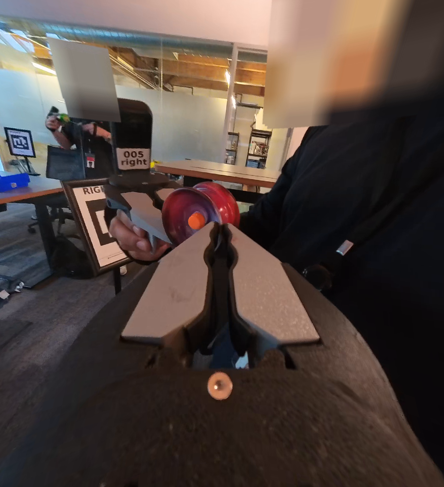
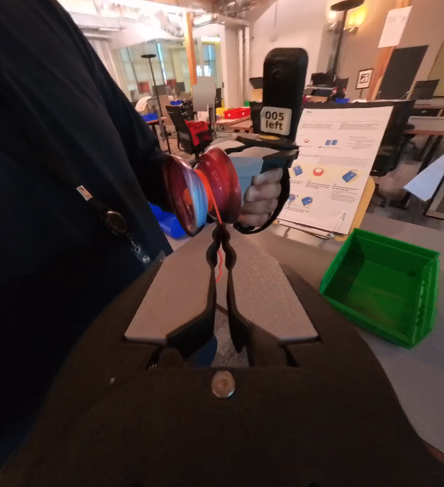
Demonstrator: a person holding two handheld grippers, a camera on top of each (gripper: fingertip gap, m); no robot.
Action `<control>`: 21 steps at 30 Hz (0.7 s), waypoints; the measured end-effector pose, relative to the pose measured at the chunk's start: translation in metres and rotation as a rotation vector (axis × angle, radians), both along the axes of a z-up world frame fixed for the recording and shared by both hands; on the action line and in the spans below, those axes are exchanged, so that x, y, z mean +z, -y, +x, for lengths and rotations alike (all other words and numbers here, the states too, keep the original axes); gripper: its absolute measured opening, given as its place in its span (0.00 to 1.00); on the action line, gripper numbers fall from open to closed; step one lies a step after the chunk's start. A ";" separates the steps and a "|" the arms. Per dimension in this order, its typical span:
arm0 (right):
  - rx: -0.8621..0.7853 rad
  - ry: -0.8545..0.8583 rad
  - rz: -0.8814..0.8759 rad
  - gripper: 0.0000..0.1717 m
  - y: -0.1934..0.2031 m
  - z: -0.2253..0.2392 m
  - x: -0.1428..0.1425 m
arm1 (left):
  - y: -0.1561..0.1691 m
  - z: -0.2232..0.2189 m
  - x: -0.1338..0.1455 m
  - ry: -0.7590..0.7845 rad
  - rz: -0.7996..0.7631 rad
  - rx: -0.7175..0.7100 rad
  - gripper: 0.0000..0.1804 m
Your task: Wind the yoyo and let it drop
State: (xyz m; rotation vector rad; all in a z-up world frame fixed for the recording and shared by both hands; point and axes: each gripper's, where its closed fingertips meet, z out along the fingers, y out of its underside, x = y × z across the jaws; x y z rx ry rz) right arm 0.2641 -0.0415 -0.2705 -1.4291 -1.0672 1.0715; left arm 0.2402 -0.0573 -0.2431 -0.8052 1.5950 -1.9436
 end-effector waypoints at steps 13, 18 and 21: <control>-0.040 0.018 0.018 0.00 0.001 -0.002 0.001 | 0.001 0.001 0.003 -0.052 -0.030 0.007 0.02; -0.071 -0.004 -0.028 0.00 0.004 -0.002 -0.011 | 0.006 0.009 -0.002 -0.078 0.040 0.018 0.02; -0.084 -0.050 -0.063 0.00 0.010 -0.002 -0.020 | 0.008 0.018 -0.001 -0.089 0.019 0.013 0.02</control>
